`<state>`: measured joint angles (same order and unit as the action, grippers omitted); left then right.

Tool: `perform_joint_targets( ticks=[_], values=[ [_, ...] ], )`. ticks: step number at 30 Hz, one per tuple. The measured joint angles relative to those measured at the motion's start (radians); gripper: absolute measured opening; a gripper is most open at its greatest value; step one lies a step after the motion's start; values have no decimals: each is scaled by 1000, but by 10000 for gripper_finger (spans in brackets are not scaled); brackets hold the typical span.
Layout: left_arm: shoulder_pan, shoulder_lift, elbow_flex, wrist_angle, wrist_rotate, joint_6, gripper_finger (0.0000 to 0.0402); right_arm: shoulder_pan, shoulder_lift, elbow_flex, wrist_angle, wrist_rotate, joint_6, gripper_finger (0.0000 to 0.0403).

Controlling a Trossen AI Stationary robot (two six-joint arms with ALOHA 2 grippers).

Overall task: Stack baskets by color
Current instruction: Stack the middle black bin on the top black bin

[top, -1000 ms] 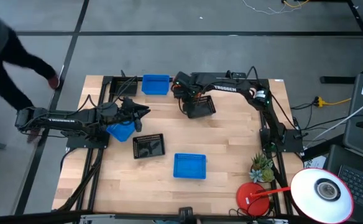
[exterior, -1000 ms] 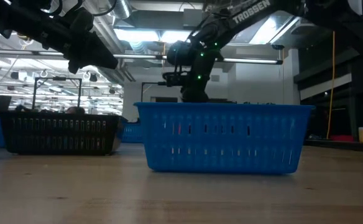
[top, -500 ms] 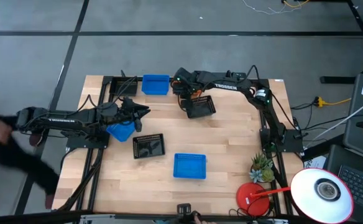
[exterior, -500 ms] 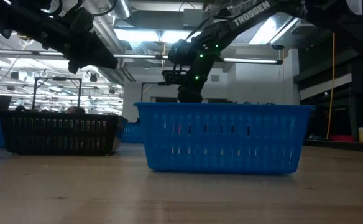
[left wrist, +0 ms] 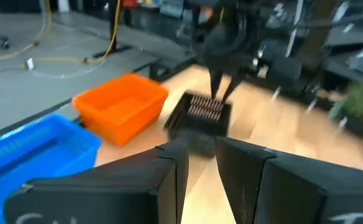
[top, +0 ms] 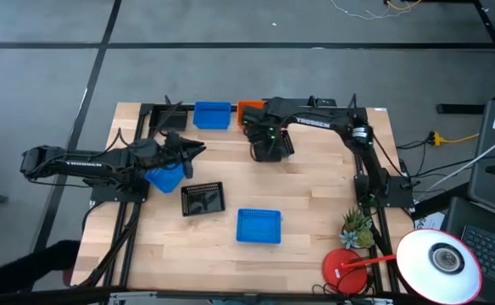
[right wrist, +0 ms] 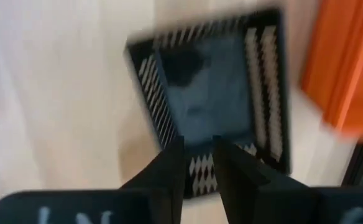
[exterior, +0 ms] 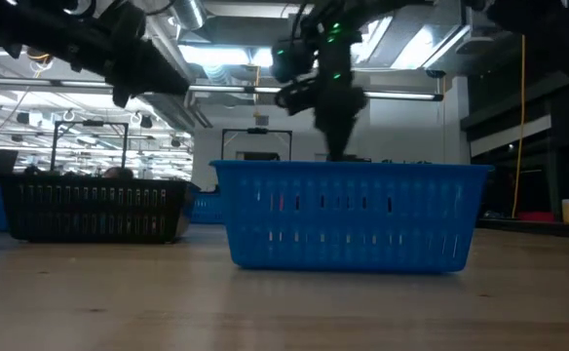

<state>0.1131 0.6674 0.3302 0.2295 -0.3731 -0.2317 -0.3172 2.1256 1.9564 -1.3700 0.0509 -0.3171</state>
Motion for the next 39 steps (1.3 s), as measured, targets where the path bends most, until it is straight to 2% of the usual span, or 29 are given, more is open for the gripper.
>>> perform_joint_targets(
  ticks=[5,8,13,16,18,20,23,25,26,28,30,34,37,39],
  values=[
    [-1,10,0,17,49,-2,73,-30,-170,-218,10,-1,61,71],
    [0,10,0,17,49,-2,73,-69,-284,-411,129,39,107,66],
    [0,10,0,17,42,4,73,-119,-397,-707,418,260,225,63],
    [0,10,0,17,42,3,73,-142,-405,-809,544,434,352,63],
    [0,10,0,17,42,3,73,-152,-401,-847,604,465,412,63],
    [0,10,0,18,42,3,73,-154,-398,-867,699,363,402,63],
    [0,10,0,22,41,3,73,-128,-399,-883,883,30,290,63],
    [0,10,0,21,41,3,73,-92,-403,-872,940,-176,225,63],
    [0,10,0,21,41,0,73,-73,-404,-861,941,-236,206,63],
    [0,10,0,20,41,-2,73,-42,-404,-839,908,-259,195,63],
    [0,10,0,19,53,-6,73,-20,-404,-820,864,-170,211,63],
    [14,45,23,-40,120,-52,73,2,-404,-779,721,99,284,63],
    [34,135,127,-275,143,-110,73,-2,-404,-743,604,245,339,63],
    [52,221,235,-458,143,-108,73,-15,-420,-738,556,283,344,63]
  ],
)
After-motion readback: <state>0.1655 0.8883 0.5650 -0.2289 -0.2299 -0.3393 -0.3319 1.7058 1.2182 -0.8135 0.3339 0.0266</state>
